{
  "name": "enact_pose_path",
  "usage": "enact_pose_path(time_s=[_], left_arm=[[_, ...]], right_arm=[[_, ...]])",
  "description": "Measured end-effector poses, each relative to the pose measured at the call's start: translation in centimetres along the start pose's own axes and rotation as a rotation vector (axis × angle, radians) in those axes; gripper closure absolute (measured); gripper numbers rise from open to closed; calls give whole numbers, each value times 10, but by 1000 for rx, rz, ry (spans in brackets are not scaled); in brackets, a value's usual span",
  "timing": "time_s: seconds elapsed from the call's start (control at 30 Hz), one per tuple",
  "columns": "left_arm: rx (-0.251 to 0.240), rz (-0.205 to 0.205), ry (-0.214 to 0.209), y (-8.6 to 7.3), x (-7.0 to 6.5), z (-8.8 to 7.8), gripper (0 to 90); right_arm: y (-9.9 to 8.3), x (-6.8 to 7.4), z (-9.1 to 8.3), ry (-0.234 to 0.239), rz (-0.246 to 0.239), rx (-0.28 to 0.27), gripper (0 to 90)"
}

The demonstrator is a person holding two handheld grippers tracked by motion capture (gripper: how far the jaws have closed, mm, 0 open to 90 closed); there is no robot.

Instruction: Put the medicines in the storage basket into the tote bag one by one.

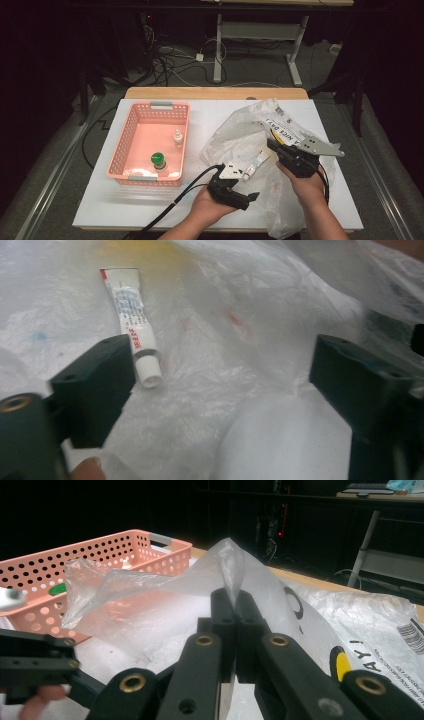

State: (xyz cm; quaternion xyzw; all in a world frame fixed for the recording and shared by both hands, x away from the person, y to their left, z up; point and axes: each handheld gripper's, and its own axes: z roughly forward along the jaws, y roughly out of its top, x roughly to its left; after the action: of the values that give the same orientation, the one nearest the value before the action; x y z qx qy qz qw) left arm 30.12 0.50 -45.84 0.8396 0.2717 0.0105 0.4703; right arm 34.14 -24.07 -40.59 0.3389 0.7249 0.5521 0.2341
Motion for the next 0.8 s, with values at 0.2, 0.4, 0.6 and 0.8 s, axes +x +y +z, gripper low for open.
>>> enact_pose_path(time_s=[0.2,0.4,0.6,0.8], left_arm=[[-2,0,13,-8,-5,-17,0],[-14,18,33,-17,-5,-39,0],[-14,3,51,-26,3,-54,0],[-21,1,80,-34,10,-70,0]], right_arm=[[-1,0,0,-2,-6,0,900],[-1,-1,0,-6,-3,5,900],[-1,1,1,-1,-10,7,900],[-1,1,1,6,-10,12,900]])
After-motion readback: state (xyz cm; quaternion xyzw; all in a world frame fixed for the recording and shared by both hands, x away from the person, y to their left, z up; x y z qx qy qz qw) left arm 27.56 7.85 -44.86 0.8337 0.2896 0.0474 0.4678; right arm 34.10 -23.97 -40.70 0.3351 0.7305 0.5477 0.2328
